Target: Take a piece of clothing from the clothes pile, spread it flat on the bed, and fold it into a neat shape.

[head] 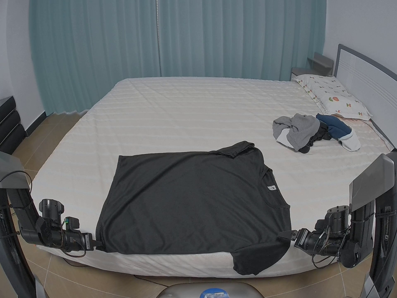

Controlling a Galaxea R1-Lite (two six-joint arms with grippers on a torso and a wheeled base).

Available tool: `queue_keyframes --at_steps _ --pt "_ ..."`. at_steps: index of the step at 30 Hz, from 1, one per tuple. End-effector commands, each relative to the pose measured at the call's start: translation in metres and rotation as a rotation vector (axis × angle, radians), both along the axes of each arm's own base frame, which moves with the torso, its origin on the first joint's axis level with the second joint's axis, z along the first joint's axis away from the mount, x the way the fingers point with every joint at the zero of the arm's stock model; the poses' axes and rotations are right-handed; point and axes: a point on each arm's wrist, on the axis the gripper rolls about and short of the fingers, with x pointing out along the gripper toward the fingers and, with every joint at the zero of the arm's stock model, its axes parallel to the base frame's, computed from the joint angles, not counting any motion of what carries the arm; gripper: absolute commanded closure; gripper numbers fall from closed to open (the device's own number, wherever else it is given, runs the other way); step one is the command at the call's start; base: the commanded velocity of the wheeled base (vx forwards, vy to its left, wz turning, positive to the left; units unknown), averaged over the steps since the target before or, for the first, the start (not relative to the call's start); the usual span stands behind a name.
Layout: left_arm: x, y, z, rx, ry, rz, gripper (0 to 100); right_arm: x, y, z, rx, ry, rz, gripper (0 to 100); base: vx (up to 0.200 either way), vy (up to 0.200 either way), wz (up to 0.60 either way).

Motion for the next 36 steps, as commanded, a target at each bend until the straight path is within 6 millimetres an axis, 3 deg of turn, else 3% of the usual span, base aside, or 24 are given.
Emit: queue_keyframes --at_steps 1,9,21,22,26,36 --pt "-0.004 0.005 0.006 -0.017 -0.007 0.035 100 0.001 0.002 0.0 0.002 -0.011 0.007 0 0.0 0.0 0.0" --pt "0.0 0.011 0.018 -0.15 -0.027 0.123 100 0.011 0.007 0.002 0.002 -0.06 0.009 0 0.0 0.0 0.0" --pt "0.001 0.014 0.018 -0.165 -0.034 0.123 100 0.031 0.017 0.0 0.014 -0.115 -0.024 0 0.0 0.0 0.0" --pt "0.001 0.014 0.018 -0.165 -0.034 0.123 100 0.031 0.017 0.0 0.014 -0.115 -0.024 100 0.0 0.0 0.0" --pt "0.001 0.013 0.018 -0.167 -0.032 0.122 100 0.041 0.021 -0.01 -0.036 -0.137 -0.067 100 0.0 0.0 0.0" --pt "0.001 0.016 0.018 -0.166 -0.035 0.129 100 0.079 0.019 0.005 -0.035 -0.304 -0.131 100 0.0 0.0 0.0"
